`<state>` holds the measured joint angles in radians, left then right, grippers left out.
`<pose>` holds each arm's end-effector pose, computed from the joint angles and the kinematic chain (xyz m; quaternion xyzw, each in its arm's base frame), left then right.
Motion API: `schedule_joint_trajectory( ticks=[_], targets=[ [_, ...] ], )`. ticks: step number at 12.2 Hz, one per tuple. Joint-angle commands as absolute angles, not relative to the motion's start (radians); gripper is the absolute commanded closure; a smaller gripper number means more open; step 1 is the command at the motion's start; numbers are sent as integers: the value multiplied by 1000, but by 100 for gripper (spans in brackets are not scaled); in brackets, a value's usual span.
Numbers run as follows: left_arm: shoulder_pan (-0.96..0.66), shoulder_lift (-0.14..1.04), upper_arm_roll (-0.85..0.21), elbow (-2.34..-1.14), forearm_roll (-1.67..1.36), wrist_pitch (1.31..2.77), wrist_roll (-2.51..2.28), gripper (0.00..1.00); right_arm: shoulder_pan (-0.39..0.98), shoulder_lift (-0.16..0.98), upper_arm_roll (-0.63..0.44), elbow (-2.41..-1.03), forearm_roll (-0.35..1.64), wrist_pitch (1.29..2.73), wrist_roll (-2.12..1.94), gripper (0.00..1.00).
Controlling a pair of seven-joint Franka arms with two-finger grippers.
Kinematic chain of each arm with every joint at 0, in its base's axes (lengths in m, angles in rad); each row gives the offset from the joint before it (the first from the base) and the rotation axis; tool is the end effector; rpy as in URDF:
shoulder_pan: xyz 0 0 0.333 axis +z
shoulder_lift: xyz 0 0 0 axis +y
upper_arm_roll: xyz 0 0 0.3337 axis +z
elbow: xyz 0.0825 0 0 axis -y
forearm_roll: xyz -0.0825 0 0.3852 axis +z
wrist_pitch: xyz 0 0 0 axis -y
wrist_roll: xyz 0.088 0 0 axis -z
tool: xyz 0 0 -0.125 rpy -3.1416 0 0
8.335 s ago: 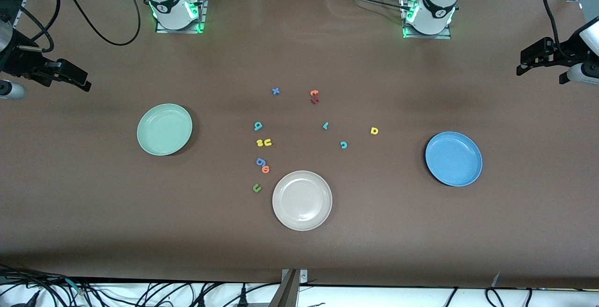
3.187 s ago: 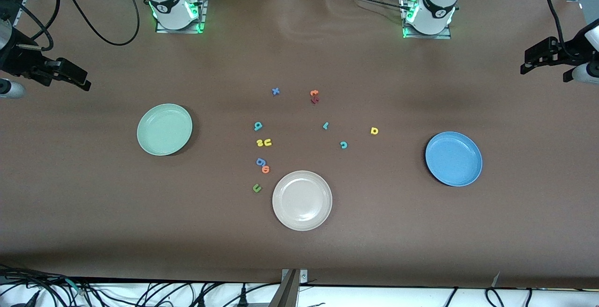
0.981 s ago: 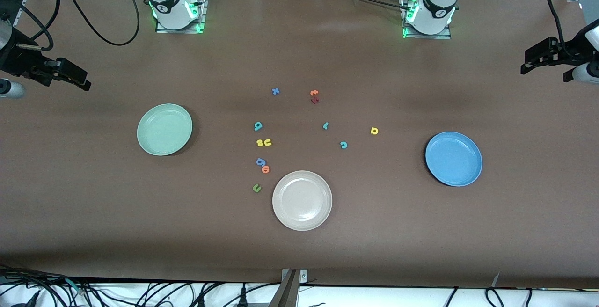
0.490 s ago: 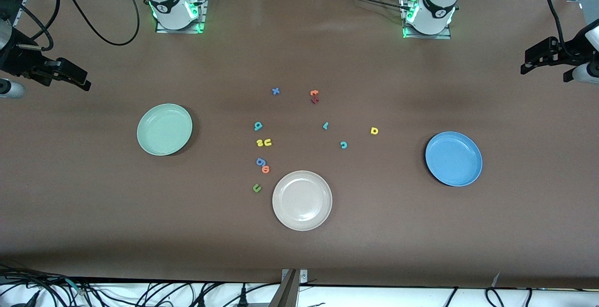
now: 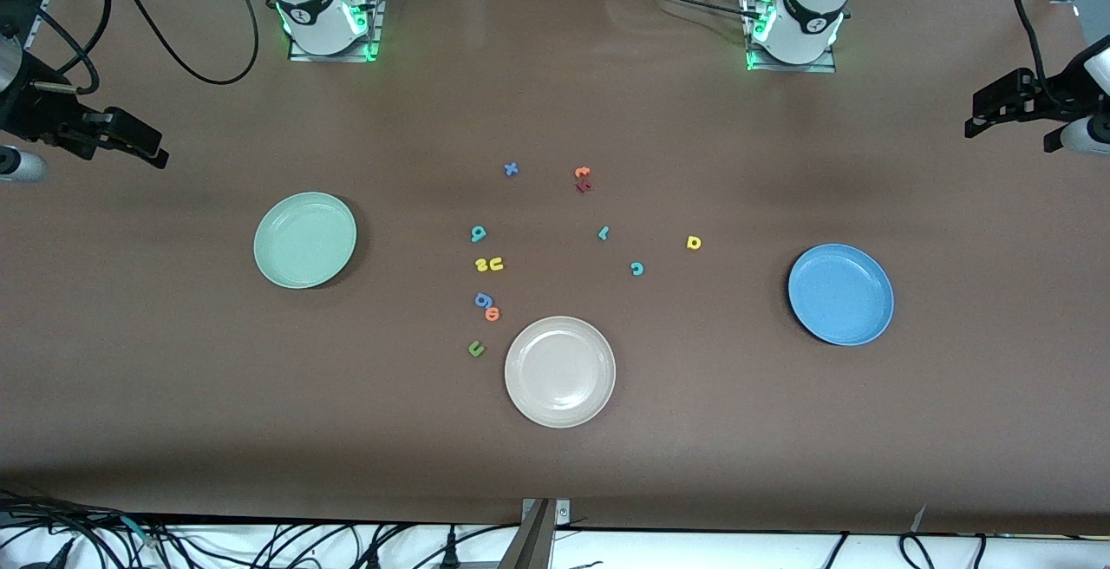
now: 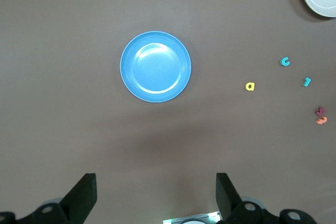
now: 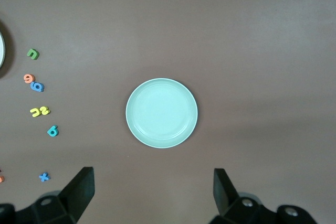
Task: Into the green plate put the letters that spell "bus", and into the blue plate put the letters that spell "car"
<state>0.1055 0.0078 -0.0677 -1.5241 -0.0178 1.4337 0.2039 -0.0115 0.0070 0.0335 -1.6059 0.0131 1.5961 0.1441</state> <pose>0.5418 0.0182 0.6305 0.9952 -0.0836 -0.0476 0.0150 0.5589 0.0138 0.6059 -0.9981 0.0612 0.0089 0.0059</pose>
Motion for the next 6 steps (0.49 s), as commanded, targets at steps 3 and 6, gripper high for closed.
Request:
schedule_joint_trajectory(
  ticks=[3, 6],
  targets=[
    [107, 14, -69, -1499, 11, 1411, 210, 0, 41, 31, 38, -1598, 6, 1580, 152, 0],
    [107, 14, -68, -1499, 11, 1413, 210, 0, 142, 101, 38, -1597, 6, 1578, 144, 0]
  ],
)
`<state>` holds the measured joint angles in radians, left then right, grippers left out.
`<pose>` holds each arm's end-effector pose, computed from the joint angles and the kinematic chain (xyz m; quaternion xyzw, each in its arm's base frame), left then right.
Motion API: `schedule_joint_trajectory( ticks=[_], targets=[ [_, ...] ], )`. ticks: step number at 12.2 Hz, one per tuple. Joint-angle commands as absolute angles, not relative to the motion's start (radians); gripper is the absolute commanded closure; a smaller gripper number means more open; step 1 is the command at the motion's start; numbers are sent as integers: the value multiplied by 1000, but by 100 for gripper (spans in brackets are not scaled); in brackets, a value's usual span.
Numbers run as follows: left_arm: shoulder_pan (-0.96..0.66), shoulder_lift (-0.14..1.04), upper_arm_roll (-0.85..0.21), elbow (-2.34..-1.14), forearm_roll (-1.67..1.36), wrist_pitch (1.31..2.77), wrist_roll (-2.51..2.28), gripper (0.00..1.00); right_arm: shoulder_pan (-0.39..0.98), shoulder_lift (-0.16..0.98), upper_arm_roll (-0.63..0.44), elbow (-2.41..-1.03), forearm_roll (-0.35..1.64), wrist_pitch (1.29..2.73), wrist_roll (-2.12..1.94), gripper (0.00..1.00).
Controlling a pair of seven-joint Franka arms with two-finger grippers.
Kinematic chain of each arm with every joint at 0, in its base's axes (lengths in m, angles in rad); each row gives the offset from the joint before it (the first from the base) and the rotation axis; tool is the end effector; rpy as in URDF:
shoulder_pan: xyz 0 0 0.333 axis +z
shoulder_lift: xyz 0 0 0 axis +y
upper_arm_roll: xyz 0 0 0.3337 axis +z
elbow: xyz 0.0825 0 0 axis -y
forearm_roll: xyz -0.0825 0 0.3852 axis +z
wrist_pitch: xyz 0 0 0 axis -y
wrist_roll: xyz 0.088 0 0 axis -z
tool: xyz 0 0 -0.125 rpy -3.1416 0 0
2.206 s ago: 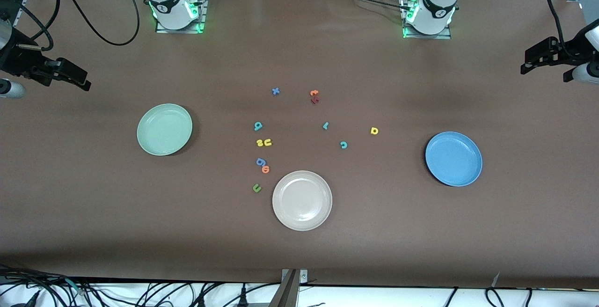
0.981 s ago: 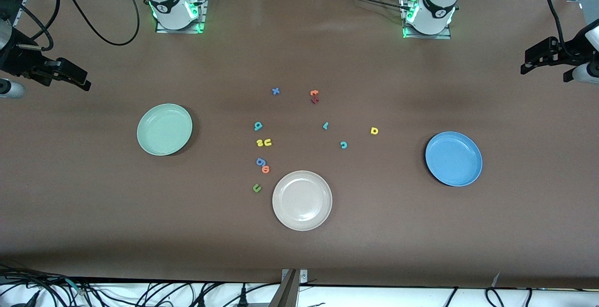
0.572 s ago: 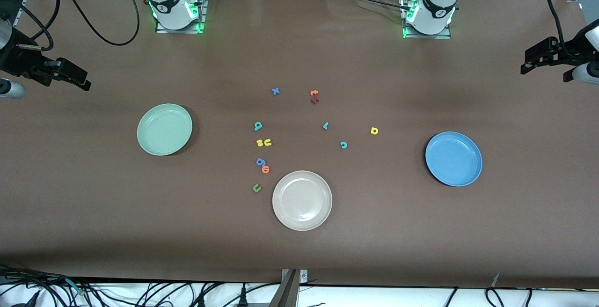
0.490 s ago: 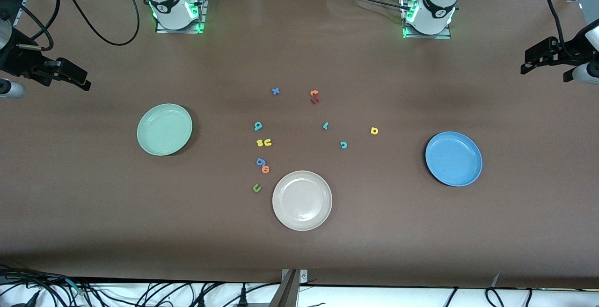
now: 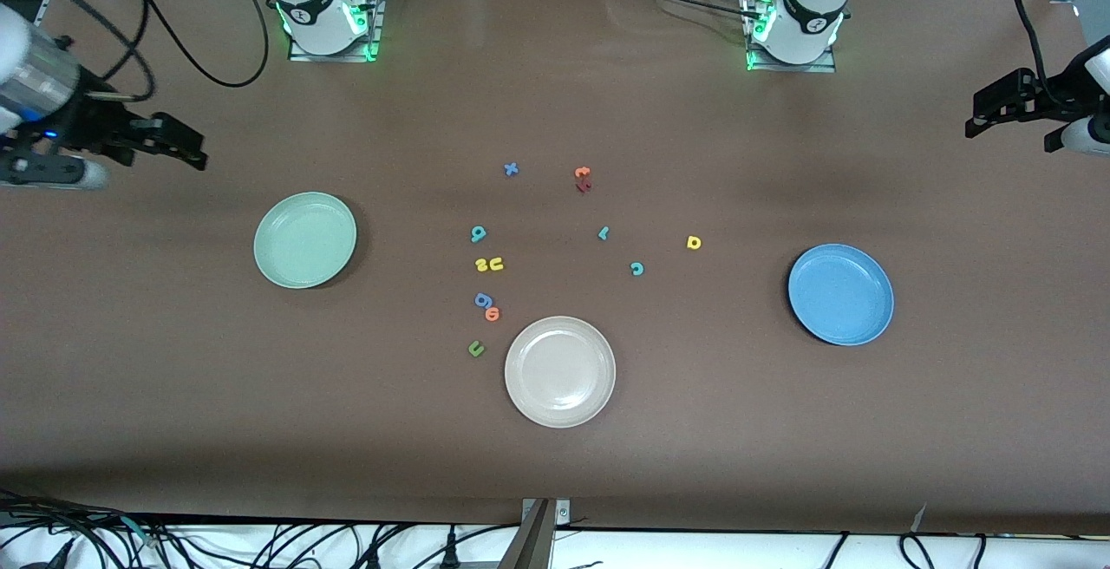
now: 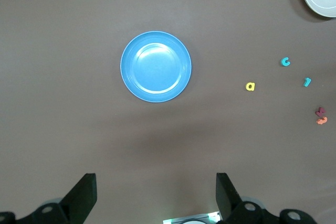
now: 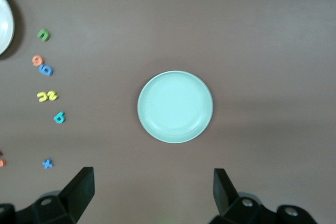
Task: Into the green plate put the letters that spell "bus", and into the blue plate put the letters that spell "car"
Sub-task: 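Move the right gripper over the yellow u letter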
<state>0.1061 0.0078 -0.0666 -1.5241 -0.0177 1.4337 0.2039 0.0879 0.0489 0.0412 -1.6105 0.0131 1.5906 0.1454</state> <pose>0.5418 0.0192 0.6305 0.9953 -0.0828 -0.0476 0.0150 0.5640 0.0743 0.5796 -0.9993 0.0085 0.0351 0.0028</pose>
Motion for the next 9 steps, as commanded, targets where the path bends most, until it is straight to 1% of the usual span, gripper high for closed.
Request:
schedule_joint_trajectory(
  ticks=[1, 4, 6, 9],
  targets=[
    [107, 15, -67, -1499, 11, 1413, 210, 0, 184, 124, 37, -1597, 6, 1568, 153, 0],
    [107, 15, -67, -1499, 9, 1413, 209, 0, 256, 193, 38, -1594, 15, 1592, 155, 0],
    [107, 15, -67, -1499, 9, 1413, 209, 0, 322, 238, 37, -1597, 15, 1661, 166, 0],
    [112, 14, -63, -1508, 8, 1413, 219, 0, 411, 311, 37, -1598, 6, 1756, 400, 0]
  ],
)
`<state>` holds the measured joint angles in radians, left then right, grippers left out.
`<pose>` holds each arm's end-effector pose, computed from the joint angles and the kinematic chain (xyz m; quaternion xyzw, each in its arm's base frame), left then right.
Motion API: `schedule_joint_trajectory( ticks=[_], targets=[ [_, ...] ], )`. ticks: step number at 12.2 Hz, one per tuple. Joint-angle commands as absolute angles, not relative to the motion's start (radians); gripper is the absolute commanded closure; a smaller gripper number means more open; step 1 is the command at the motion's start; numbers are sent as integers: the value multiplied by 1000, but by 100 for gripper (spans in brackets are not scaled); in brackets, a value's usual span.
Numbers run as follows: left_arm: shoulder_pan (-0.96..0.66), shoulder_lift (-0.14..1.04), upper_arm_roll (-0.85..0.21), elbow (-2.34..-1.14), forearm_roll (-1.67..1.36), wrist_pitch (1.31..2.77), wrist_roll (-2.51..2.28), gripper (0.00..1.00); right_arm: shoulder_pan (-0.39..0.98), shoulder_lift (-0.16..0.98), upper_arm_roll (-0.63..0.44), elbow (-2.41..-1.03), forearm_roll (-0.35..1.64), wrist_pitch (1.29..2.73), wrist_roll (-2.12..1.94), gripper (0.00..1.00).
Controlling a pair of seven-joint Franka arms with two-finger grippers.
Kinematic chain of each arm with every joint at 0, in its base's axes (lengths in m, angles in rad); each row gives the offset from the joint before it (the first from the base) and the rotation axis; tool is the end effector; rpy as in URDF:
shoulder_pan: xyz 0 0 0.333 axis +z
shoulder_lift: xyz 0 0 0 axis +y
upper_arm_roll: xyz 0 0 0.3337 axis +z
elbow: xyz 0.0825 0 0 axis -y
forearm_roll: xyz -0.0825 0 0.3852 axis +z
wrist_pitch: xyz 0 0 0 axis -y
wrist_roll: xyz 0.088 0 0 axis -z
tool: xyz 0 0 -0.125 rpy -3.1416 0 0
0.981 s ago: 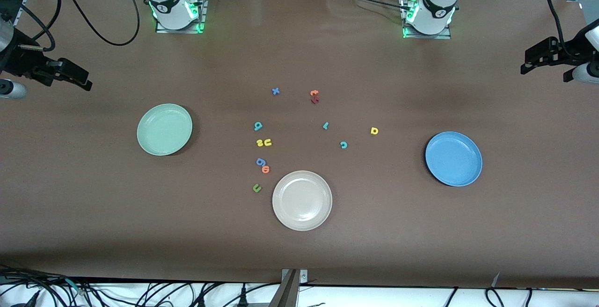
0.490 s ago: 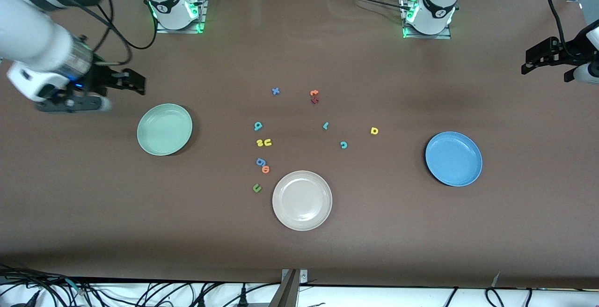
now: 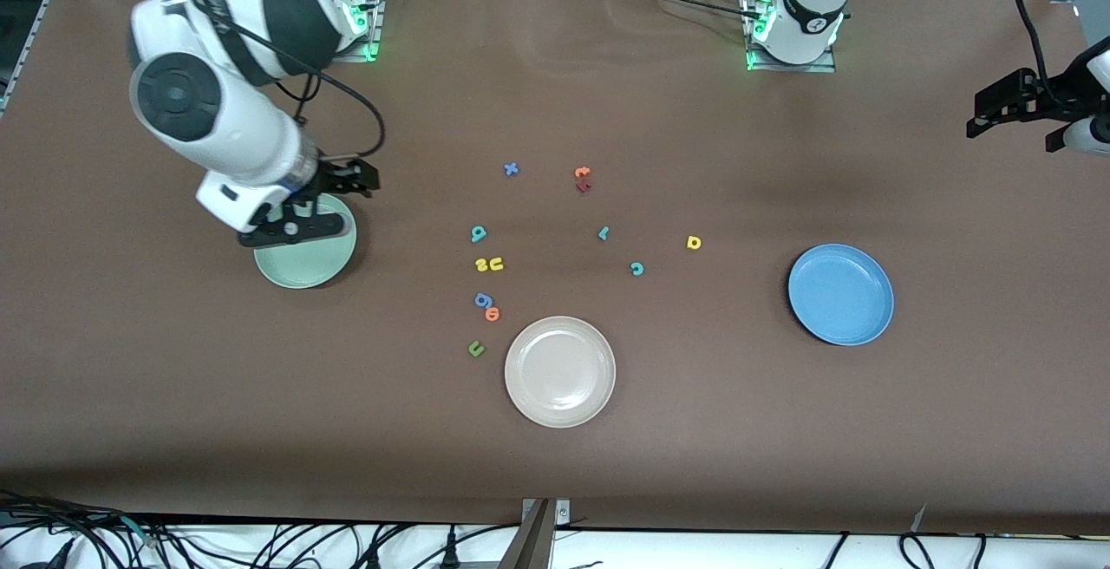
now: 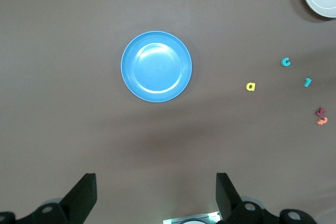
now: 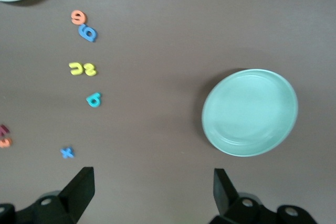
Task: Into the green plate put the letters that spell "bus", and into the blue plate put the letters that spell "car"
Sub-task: 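Move the right gripper over the yellow u letter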
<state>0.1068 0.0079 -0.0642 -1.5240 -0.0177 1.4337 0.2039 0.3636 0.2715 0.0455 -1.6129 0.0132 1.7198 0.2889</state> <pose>0.5418 0.0208 0.6305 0.9954 -0.0812 -0.0476 0.0150 0.5758 0.2485 0.4545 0.9949 0.0580 -0.0814 0.0163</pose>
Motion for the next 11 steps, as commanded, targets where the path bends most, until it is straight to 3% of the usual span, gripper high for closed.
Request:
schedule_joint_trajectory(
  ticks=[1, 7, 11],
  targets=[
    [112, 14, -63, -1511, 8, 1413, 219, 0, 434, 336, 37, -1601, 6, 1794, 472, 0],
    [112, -3, -67, -1567, 2, 1443, 219, 0, 551, 489, 35, -1614, 6, 1986, 1100, 1],
    [98, -41, -110, -1788, -8, 1642, 219, 0, 587, 596, 34, -1608, -67, 2136, 1372, 5]
  ],
)
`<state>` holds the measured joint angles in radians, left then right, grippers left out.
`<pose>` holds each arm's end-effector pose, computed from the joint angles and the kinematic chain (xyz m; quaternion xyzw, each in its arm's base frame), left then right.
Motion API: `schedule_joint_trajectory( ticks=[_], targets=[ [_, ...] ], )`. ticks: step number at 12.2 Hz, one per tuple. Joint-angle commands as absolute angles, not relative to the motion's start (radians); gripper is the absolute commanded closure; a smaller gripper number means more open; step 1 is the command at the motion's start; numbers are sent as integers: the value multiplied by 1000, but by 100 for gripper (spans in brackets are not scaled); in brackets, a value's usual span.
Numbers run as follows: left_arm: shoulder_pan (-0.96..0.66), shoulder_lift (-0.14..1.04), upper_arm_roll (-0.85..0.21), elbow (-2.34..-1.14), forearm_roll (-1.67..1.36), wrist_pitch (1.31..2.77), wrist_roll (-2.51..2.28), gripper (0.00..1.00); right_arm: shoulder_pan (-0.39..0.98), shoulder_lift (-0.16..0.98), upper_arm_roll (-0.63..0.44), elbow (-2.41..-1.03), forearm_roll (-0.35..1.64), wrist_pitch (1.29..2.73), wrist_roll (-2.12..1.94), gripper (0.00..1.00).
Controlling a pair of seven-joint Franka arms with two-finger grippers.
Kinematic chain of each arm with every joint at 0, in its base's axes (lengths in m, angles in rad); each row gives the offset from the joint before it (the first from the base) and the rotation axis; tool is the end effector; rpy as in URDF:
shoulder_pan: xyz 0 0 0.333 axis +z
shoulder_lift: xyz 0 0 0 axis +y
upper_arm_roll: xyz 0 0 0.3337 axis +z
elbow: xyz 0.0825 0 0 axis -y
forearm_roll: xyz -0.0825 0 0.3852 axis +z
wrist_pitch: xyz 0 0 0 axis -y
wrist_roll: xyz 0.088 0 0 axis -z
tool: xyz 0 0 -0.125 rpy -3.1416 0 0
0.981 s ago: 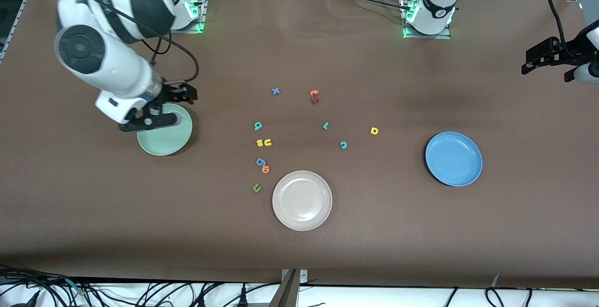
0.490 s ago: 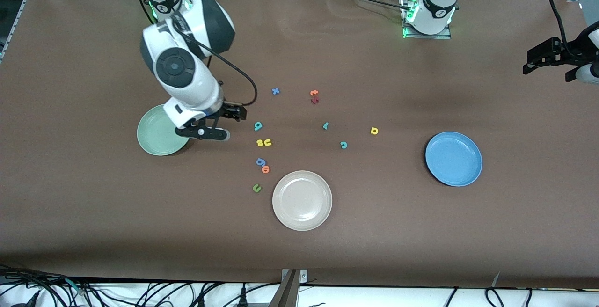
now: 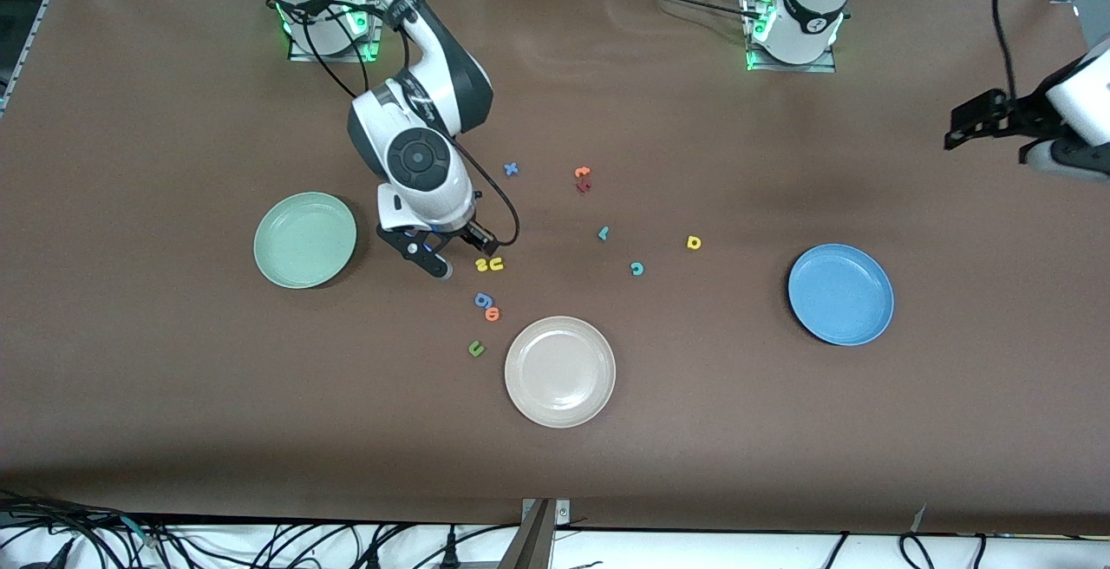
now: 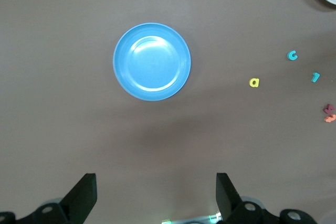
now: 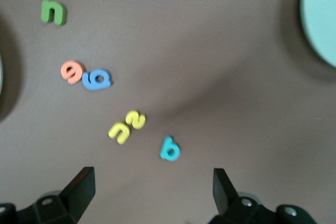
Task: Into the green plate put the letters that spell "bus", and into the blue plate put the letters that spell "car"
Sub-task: 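Move the right gripper over the yellow u letter, then grasp the yellow u with the right gripper while the left gripper reaches the yellow a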
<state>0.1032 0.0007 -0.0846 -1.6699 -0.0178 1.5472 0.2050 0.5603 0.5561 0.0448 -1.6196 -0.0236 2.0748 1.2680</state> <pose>0.5461 0.0079 0.5755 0.9938 -0.0925 -0.0603 0.0157 0.5663 0.3854 0.2887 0.9455 -0.3218 -0.0313 0.0392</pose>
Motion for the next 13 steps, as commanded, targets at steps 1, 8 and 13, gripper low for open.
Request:
schedule_joint_trajectory(
  ticks=[1, 8, 13],
  targets=[
    [94, -41, -118, -1837, -8, 1702, 219, 0, 598, 613, 34, -1605, -93, 2172, 1437, 6],
    [41, 50, -149, -2016, -161, 1992, 213, 0, 646, 727, 34, -1578, -118, 2244, 1637, 28],
    [9, 115, -184, -2120, -166, 2225, 213, 0, 644, 764, 32, -1575, -110, 2315, 1736, 42]
  ],
)
